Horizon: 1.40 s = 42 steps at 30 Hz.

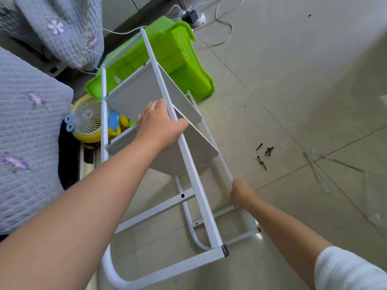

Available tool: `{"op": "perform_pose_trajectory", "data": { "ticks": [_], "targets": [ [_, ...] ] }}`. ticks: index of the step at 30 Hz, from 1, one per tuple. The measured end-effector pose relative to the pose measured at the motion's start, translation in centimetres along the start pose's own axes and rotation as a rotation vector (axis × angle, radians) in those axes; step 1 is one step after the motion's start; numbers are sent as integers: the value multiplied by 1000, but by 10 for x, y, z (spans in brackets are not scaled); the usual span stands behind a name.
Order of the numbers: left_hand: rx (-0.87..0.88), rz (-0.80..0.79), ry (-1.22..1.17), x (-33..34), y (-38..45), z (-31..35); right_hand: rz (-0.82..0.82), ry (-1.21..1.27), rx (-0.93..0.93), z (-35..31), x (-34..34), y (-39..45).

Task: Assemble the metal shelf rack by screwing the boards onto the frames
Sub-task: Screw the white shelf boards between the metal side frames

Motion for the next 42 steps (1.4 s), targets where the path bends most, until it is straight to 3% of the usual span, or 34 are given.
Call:
{"op": "perform_pose_trajectory", "data": {
  "ticks": [3,7,13,18,29,37,42],
  "targets": [
    [-19,-10,-49,-5,-9,-13,61,196,-10,1,-1,2],
    [-45,-23,-110,-16,-21,-27,22,313,-34,-5,1,-2],
    [-98,-92,-139,-13,-35,-56,102,717,109,13,-6,-15],
    [-288,-57,-287,-2,-52,-101,296,436,1,-1,-70,-33],
    [-489,-115,-495,74,-105,-164,407,37,-94,-35,-126,-87],
    [-564,-137,-555,146,-134,-185,425,-151,-99,-40,-115,-98],
    [-575,-144,-550,156,-134,-191,258,-149,4,-42,-111,-91]
  ]
}}
Point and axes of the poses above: each hand's wrist, its own y-axis towards the middle knuckle, its own x-axis out of the palm, z = x × y, the point moved 10 cm from there along y, towards the middle knuckle, and after that the axes turned 12 degrees about y, right-handed, at the moved point
